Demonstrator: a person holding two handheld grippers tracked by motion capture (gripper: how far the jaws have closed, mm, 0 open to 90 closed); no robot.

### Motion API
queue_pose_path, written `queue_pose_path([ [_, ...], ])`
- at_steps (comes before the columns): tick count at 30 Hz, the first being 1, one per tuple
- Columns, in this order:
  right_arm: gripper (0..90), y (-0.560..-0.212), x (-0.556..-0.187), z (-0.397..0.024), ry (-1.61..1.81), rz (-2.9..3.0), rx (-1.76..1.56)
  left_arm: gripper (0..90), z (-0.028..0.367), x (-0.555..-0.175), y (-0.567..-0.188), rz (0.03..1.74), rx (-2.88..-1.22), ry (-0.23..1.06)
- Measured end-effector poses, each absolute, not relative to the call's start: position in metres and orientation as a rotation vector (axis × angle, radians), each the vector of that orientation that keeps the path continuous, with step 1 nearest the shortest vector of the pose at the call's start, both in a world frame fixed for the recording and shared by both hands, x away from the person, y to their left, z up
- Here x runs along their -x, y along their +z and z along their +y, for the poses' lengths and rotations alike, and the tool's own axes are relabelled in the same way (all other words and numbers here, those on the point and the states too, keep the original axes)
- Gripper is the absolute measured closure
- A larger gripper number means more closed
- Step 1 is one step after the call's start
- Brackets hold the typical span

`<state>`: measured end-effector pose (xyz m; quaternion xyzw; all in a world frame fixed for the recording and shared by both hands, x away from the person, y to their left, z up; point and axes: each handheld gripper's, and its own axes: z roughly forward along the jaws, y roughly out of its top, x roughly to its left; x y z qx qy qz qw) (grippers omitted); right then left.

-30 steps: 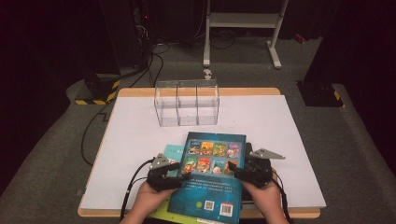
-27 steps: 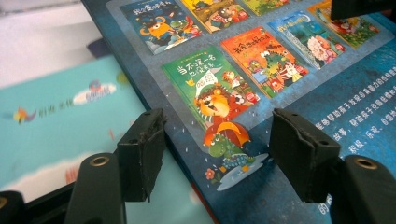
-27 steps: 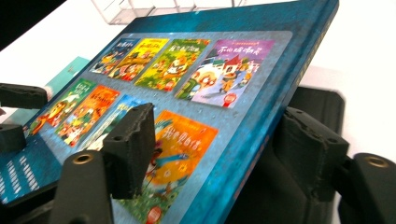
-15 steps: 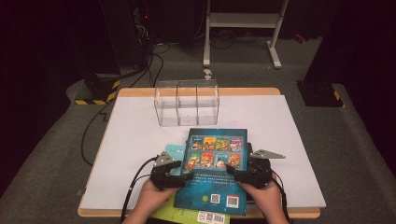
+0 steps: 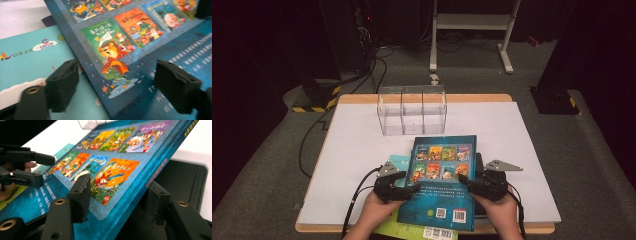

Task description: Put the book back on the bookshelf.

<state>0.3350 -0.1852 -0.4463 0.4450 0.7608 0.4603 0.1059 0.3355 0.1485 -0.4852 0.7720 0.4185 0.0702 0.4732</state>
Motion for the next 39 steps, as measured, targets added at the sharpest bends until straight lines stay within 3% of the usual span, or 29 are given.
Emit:
queue_pose_path([
  [27,45.8,-0.43,-0.318,-0.18,1.394,2.162,-1.081,0.4,0.145,-0.37,-0.482,1.063,-1.831,0.011],
  [34,46.0,-0.426,-0.314,-0.179,1.41,2.143,-1.02,1.1,0.143,-0.38,-0.479,1.024,-1.825,-0.102],
  [39,45.8,-0.424,-0.317,-0.18,1.435,2.151,-1.063,8.9,0.147,-0.376,-0.47,1.028,-1.82,-0.036],
])
